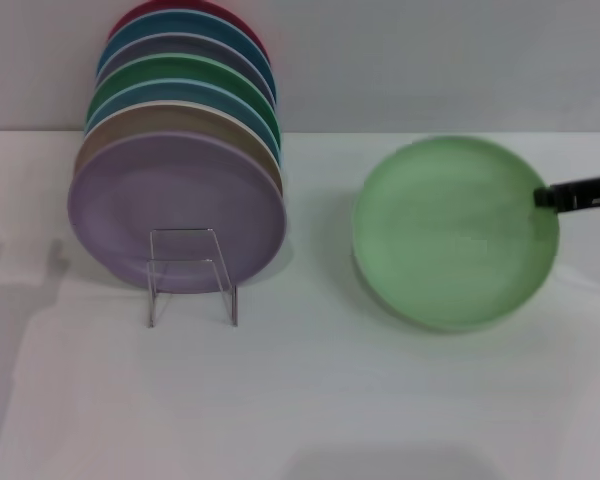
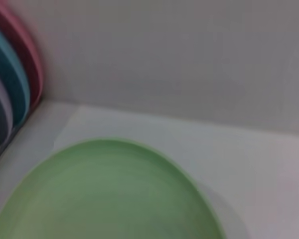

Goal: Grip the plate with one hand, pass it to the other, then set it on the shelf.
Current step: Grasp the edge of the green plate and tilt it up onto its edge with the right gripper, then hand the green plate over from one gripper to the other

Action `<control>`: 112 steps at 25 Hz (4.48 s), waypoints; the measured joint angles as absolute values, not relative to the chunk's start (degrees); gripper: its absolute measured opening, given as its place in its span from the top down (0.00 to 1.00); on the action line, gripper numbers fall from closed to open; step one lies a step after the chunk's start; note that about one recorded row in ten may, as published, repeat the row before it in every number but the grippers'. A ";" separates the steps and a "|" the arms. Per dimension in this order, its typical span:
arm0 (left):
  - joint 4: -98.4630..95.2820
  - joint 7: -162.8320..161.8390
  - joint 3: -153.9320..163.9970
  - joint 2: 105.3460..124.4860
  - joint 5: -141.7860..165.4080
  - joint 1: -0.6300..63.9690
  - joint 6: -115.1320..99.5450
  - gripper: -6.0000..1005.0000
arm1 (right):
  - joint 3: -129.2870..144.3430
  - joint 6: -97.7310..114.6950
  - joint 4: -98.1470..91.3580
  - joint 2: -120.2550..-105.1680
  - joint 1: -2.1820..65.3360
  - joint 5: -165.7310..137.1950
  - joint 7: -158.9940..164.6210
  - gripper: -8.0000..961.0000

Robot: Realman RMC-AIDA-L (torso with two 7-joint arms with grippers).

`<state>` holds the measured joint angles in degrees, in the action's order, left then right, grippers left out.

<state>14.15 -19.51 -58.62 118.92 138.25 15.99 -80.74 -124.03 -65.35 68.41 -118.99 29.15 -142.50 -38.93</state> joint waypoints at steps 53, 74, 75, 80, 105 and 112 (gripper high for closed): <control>14.08 -19.51 -56.35 118.82 138.35 16.25 -80.79 0.22 | -72.47 36.34 56.15 -119.35 10.89 -148.88 -29.79 0.97; 16.36 -19.48 -41.33 118.95 138.31 11.97 -87.68 0.22 | -37.46 71.10 49.57 -119.73 2.80 -125.21 -39.61 0.97; 16.36 -19.48 -41.33 118.95 138.31 11.97 -87.68 0.22 | -34.80 72.61 49.83 -119.72 2.71 -123.43 -41.57 0.97; 16.39 -19.23 -39.30 118.96 138.21 11.94 -86.34 0.22 | -25.11 79.40 50.33 -119.41 2.50 -117.96 -47.33 0.97; 16.88 -18.72 -35.21 119.02 138.40 12.38 -84.83 0.22 | -17.40 82.50 50.74 -119.72 2.74 -116.28 -47.86 0.97; 17.03 -18.14 -31.83 118.91 138.43 11.89 -85.52 0.22 | -15.82 82.24 50.66 -119.86 4.10 -113.72 -48.64 0.97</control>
<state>17.03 -18.14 -31.83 118.91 138.43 11.89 -85.52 -15.82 82.24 50.66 -119.86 4.10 -113.72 -48.64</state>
